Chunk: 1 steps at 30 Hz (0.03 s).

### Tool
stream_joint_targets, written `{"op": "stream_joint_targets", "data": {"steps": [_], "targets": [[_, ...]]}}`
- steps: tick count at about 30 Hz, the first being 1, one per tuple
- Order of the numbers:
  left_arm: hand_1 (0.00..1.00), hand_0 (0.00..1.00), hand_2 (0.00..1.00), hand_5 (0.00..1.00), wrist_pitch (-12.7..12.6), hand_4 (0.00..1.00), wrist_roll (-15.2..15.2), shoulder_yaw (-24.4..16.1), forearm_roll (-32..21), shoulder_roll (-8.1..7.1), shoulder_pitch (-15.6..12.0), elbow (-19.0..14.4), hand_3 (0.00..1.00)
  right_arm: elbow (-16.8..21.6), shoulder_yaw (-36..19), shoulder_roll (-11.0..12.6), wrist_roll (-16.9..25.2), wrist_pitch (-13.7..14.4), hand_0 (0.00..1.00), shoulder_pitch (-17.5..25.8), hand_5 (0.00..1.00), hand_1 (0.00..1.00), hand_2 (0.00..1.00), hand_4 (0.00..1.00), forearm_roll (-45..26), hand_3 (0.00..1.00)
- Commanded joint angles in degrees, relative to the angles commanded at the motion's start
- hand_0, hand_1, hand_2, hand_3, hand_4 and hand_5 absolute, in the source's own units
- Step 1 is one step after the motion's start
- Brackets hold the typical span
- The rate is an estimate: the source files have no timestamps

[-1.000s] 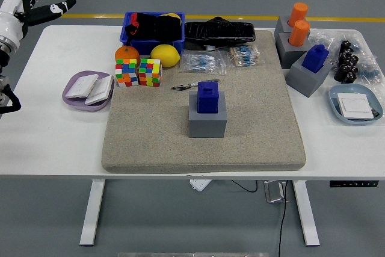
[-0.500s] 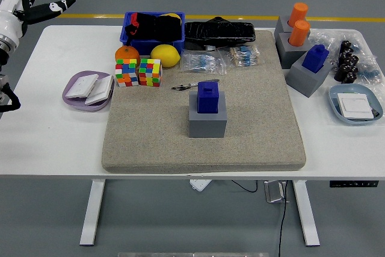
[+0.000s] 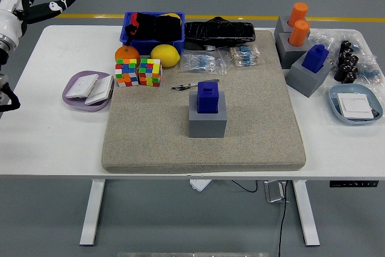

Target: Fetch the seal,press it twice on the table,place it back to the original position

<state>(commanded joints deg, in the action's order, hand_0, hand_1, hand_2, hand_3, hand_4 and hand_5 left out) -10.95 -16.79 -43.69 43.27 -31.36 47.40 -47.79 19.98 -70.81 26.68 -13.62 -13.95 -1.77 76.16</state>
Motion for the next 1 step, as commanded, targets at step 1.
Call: {"op": "stream_joint_targets", "data": {"steps": [1], "targets": [[0.868, 0.901, 0.883, 0.177, 0.0, 0.901, 0.0, 0.0, 0.0, -0.03, 0.0, 0.0, 0.905, 0.0, 0.0, 0.0, 0.0, 0.0, 0.850, 0.0, 0.516, 0.772, 0.774, 0.816, 0.0, 0.743]]}}
